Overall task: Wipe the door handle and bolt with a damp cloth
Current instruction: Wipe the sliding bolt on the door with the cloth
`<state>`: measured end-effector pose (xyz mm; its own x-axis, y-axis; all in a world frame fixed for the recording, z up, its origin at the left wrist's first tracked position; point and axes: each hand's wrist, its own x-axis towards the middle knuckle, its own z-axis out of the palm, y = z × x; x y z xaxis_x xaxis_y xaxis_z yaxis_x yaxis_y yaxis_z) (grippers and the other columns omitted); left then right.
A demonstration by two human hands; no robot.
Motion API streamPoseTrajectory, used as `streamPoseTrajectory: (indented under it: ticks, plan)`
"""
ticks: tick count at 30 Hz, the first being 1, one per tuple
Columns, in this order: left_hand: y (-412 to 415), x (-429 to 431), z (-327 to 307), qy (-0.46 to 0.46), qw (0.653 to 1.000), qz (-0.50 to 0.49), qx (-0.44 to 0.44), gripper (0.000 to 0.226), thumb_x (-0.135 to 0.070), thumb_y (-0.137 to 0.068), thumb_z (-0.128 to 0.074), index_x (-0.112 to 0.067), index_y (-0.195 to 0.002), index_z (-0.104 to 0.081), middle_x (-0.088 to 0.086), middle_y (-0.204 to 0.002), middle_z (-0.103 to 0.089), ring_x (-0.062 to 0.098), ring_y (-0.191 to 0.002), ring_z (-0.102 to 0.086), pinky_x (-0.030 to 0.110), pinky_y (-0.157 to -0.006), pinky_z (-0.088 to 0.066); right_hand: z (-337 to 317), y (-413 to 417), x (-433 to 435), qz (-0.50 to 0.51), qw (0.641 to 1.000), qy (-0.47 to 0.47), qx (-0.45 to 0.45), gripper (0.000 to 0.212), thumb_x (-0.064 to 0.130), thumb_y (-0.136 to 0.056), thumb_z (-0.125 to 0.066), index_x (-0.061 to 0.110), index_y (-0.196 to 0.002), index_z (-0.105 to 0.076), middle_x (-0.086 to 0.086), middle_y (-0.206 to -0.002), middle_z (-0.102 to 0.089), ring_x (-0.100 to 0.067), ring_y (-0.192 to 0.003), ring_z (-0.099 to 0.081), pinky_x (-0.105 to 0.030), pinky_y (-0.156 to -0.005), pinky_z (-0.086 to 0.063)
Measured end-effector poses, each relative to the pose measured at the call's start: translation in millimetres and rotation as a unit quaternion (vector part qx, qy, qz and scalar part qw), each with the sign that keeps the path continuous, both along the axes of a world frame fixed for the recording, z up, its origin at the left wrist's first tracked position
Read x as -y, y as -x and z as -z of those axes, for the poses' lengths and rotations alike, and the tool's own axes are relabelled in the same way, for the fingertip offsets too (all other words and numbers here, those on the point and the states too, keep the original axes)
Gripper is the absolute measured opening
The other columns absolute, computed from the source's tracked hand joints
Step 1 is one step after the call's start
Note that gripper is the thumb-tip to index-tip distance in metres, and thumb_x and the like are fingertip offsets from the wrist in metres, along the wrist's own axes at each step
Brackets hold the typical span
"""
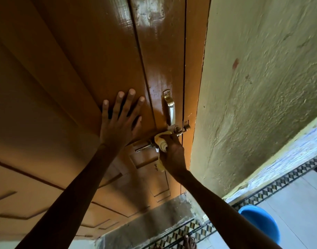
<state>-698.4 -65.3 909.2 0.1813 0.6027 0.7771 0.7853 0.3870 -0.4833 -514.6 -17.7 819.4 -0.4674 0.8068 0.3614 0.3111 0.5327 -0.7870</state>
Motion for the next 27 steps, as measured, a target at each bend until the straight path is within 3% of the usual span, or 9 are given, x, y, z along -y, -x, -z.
streamPoseTrajectory:
  ticks: [4, 7, 10, 13, 19, 23, 25, 27]
  plan:
    - [-2.6, 0.5, -1.7, 0.009, 1.000, -0.002, 0.014, 0.062, -0.051, -0.100, -0.039, -0.030, -0.156, -0.023, 0.002, -0.166, 0.007, 0.023, -0.152, 0.008, 0.053, -0.120, -0.006, -7.8, -33.7, -17.4, 0.005, 1.000, -0.011, -0.007, 0.031, 0.021, -0.080, -0.056, 0.011, -0.107, -0.068, -0.007, -0.108, -0.069, -0.021, -0.101, -0.064, -0.039, -0.092, -0.053]
    - [-4.4, 2.6, -3.1, 0.019, 0.999, 0.001, 0.026, 0.059, -0.050, -0.101, -0.040, -0.031, -0.156, -0.025, 0.002, -0.165, -0.007, 0.022, -0.152, 0.006, 0.053, -0.119, -0.011, -13.5, -33.6, -10.7, 0.052, 0.994, -0.092, -0.013, 0.032, 0.021, -0.084, -0.050, 0.009, -0.106, -0.070, -0.008, -0.110, -0.067, -0.022, -0.104, -0.063, -0.035, -0.093, -0.052]
    - [-5.0, 5.3, -5.0, 0.030, 0.999, 0.014, 0.034, 0.057, -0.043, -0.102, -0.041, -0.029, -0.155, -0.027, 0.003, -0.162, -0.022, 0.020, -0.151, -0.001, 0.052, -0.120, -0.012, -11.7, -0.2, 14.4, -0.032, 0.983, -0.176, 0.041, 0.037, 0.004, -0.079, -0.059, 0.014, -0.114, -0.068, -0.007, -0.122, -0.065, -0.027, -0.117, -0.058, -0.040, -0.097, -0.051]
    - [-0.4, 8.9, -6.2, 0.045, 0.999, 0.016, 0.023, 0.057, -0.037, -0.102, -0.041, -0.027, -0.156, -0.026, 0.005, -0.162, -0.025, 0.022, -0.151, -0.004, 0.051, -0.121, -0.006, 9.0, 26.5, 38.7, -0.087, 0.957, -0.256, 0.108, 0.041, 0.010, -0.076, -0.059, 0.012, -0.117, -0.067, -0.009, -0.124, -0.065, -0.032, -0.117, -0.058, -0.043, -0.093, -0.053]
    - [3.5, 12.3, -6.9, 0.060, 0.998, 0.023, 0.007, 0.058, -0.033, -0.102, -0.041, -0.025, -0.156, -0.024, 0.005, -0.163, -0.019, 0.023, -0.152, 0.006, 0.049, -0.122, -0.003, 20.1, 15.7, 30.1, -0.059, 0.955, -0.273, 0.097, 0.060, 0.005, -0.063, -0.083, 0.012, -0.120, -0.065, -0.008, -0.123, -0.066, -0.028, -0.117, -0.053, -0.040, -0.090, -0.056]
    - [4.5, 13.0, -9.0, 0.072, 0.997, 0.039, 0.016, 0.058, -0.033, -0.103, -0.037, -0.024, -0.157, -0.021, 0.006, -0.162, -0.025, 0.024, -0.151, -0.003, 0.049, -0.122, -0.004, 14.6, 34.8, 56.2, 0.034, 0.992, -0.112, 0.054, 0.068, 0.001, -0.065, -0.081, 0.012, -0.128, -0.058, -0.010, -0.128, -0.061, -0.035, -0.115, -0.057, -0.042, -0.087, -0.058]
    - [3.6, 14.6, -11.2, 0.082, 0.995, 0.047, 0.016, 0.058, -0.033, -0.102, -0.035, -0.023, -0.157, -0.020, 0.006, -0.162, -0.026, 0.025, -0.150, -0.009, 0.050, -0.121, -0.005, 14.9, 49.3, 74.9, -0.007, 0.995, -0.085, 0.054, 0.068, 0.002, -0.065, -0.080, 0.012, -0.128, -0.058, -0.010, -0.130, -0.060, -0.035, -0.116, -0.057, -0.042, -0.087, -0.057]
    - [4.0, 15.6, -12.4, 0.093, 0.994, 0.050, 0.009, 0.060, -0.033, -0.101, -0.037, -0.022, -0.157, -0.020, 0.006, -0.162, -0.026, 0.025, -0.149, -0.011, 0.050, -0.121, -0.005, 15.0, 53.3, 79.5, -0.061, 0.989, -0.116, 0.062, 0.066, 0.001, -0.064, -0.080, 0.012, -0.126, -0.060, -0.010, -0.129, -0.061, -0.035, -0.114, -0.059, -0.042, -0.087, -0.057]
